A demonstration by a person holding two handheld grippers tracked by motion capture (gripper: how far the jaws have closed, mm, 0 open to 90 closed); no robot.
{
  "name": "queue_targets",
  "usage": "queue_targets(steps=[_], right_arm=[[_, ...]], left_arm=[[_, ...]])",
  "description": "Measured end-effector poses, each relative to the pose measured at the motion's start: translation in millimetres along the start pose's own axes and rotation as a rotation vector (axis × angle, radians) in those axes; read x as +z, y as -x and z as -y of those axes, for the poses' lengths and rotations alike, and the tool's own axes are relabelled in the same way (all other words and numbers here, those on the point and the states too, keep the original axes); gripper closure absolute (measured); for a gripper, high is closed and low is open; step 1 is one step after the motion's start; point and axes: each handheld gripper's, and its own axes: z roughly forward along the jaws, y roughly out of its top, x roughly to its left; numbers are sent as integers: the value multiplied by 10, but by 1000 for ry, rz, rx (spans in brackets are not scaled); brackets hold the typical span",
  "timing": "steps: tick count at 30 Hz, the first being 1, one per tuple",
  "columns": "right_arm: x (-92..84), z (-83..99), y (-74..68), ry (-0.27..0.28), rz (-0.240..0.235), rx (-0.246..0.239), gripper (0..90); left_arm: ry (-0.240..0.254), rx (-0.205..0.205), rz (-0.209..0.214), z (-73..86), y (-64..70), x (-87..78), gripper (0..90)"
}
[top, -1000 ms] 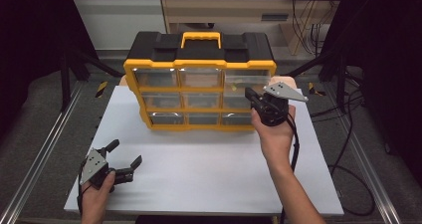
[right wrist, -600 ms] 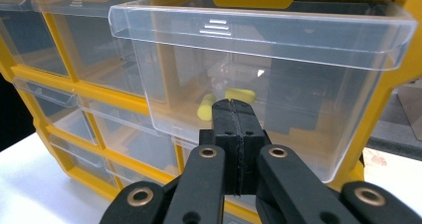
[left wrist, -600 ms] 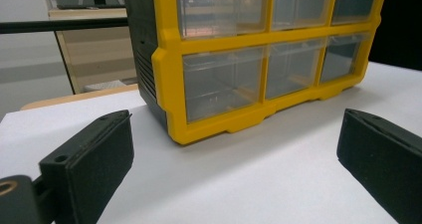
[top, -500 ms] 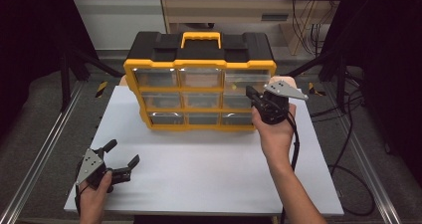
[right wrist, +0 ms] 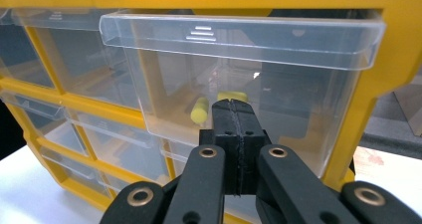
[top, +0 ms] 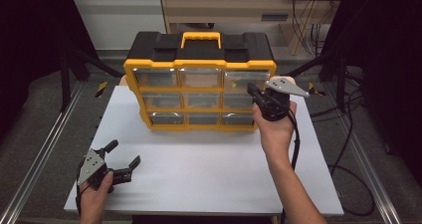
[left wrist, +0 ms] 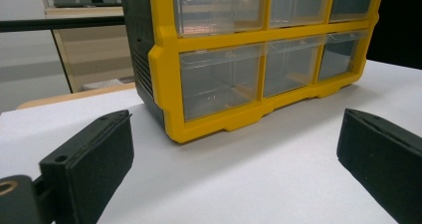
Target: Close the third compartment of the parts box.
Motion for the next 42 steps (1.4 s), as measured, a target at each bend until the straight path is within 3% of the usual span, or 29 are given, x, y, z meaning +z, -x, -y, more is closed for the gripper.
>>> queue_targets(steps=[42], right_arm=[[107, -61, -2, 14, 5, 27, 900]], left_arm=[[0, 1, 2, -6, 11, 10, 11]])
